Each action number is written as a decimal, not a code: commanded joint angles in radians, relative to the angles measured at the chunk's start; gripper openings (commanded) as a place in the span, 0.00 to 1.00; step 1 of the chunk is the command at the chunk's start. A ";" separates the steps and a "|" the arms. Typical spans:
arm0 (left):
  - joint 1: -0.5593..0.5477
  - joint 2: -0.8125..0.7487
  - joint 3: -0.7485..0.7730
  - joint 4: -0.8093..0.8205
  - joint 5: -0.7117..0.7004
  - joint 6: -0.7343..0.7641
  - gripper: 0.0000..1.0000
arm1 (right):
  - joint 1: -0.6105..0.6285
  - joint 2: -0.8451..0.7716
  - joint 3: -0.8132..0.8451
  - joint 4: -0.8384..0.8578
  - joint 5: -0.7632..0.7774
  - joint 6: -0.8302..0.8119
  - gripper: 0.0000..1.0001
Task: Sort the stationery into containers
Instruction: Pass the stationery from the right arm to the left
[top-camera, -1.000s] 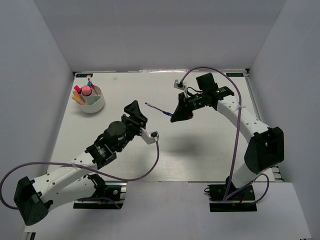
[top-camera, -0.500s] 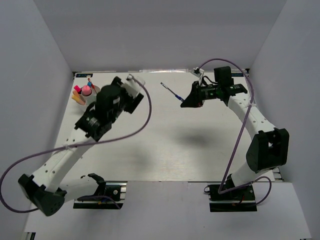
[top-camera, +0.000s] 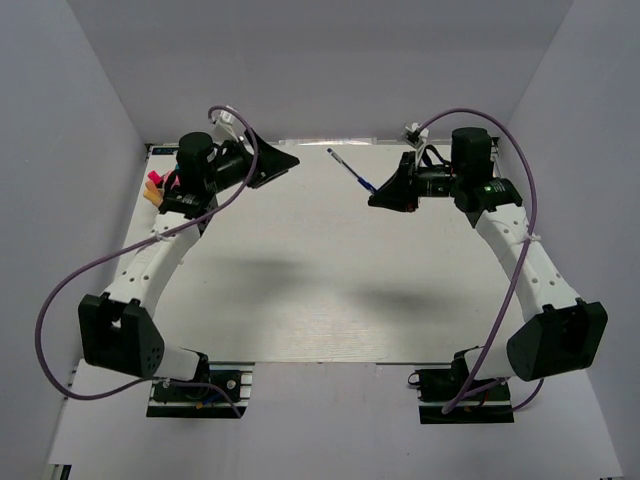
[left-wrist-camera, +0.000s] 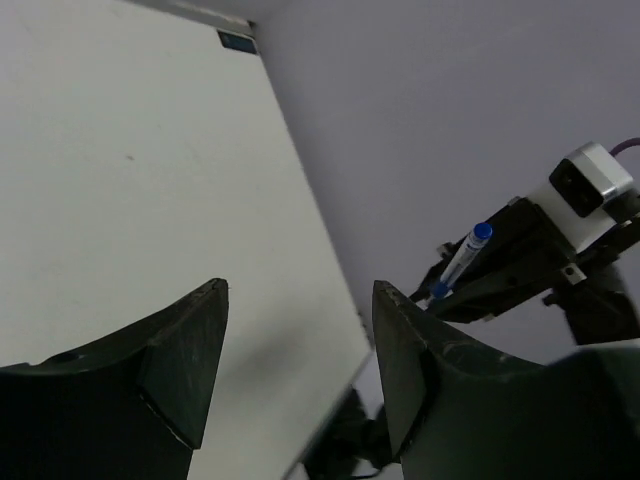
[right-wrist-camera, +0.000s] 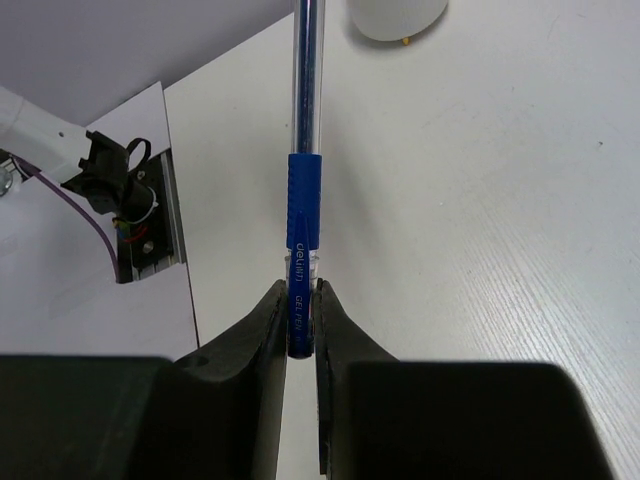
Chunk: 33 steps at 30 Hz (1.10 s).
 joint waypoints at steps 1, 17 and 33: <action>-0.003 0.011 -0.032 0.294 0.183 -0.316 0.69 | -0.002 -0.013 -0.015 0.036 -0.026 0.000 0.00; 0.006 0.160 0.053 0.519 0.091 -0.534 0.60 | 0.041 0.060 -0.001 0.192 -0.058 0.160 0.00; -0.013 0.215 0.010 0.665 0.105 -0.508 0.53 | 0.073 0.146 0.048 0.250 -0.060 0.235 0.00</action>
